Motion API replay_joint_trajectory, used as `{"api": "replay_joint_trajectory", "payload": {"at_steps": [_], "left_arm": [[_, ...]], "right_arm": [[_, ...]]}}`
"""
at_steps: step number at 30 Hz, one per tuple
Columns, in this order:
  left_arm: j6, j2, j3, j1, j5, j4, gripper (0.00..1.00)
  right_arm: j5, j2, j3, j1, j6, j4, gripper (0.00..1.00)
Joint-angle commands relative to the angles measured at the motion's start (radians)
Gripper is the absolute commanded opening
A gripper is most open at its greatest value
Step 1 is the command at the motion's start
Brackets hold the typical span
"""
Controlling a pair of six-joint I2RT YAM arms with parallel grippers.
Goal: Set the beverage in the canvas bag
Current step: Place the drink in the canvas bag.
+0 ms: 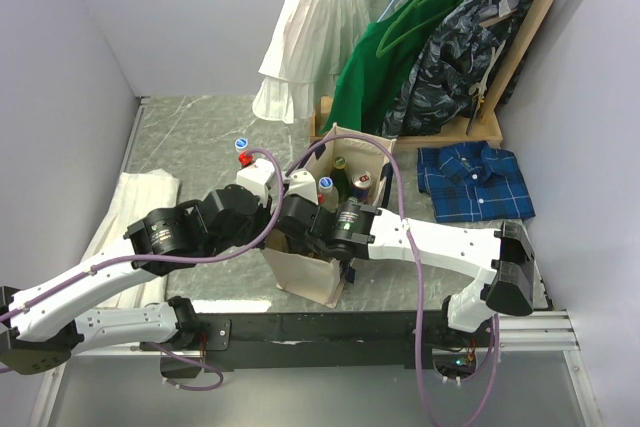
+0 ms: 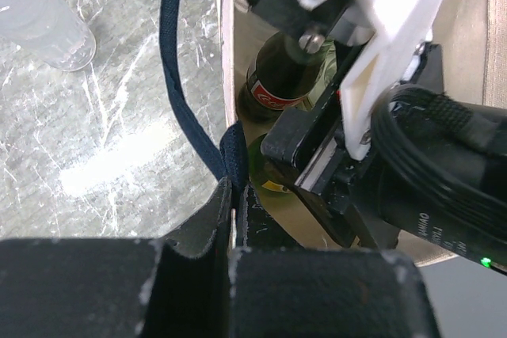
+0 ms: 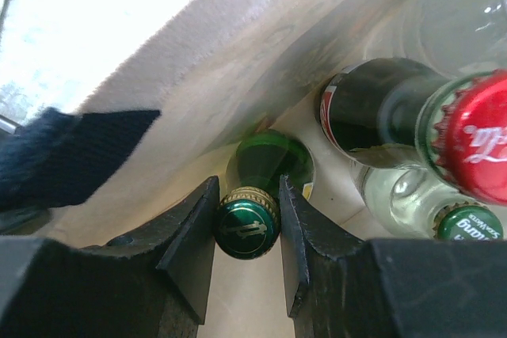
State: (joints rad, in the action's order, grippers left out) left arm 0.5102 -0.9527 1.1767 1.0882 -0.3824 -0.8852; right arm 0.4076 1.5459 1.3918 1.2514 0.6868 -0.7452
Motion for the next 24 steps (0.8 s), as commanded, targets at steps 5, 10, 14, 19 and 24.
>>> {"api": "replay_joint_trajectory", "payload": {"at_steps": [5, 10, 14, 19, 24], "left_arm": [[-0.002, 0.054, 0.058, 0.003, -0.032, 0.052, 0.01], [-0.001, 0.054, 0.057, 0.003, -0.033, 0.052, 0.01], [-0.002, 0.055, 0.057, 0.004, -0.036, 0.051, 0.01], [0.002, 0.058, 0.054, 0.004, -0.038, 0.051, 0.01], [0.002, 0.060, 0.052, 0.004, -0.039, 0.051, 0.01]], "right_arm": [[-0.016, -0.003, -0.005, -0.001, 0.022, 0.112, 0.00], [-0.015, -0.004, -0.011, -0.003, 0.025, 0.113, 0.00], [-0.004, -0.001, -0.001, -0.001, 0.036, 0.096, 0.02], [-0.003, -0.001, 0.007, -0.001, 0.036, 0.086, 0.35], [-0.004, 0.003, 0.012, -0.001, 0.026, 0.083, 0.51]]}}
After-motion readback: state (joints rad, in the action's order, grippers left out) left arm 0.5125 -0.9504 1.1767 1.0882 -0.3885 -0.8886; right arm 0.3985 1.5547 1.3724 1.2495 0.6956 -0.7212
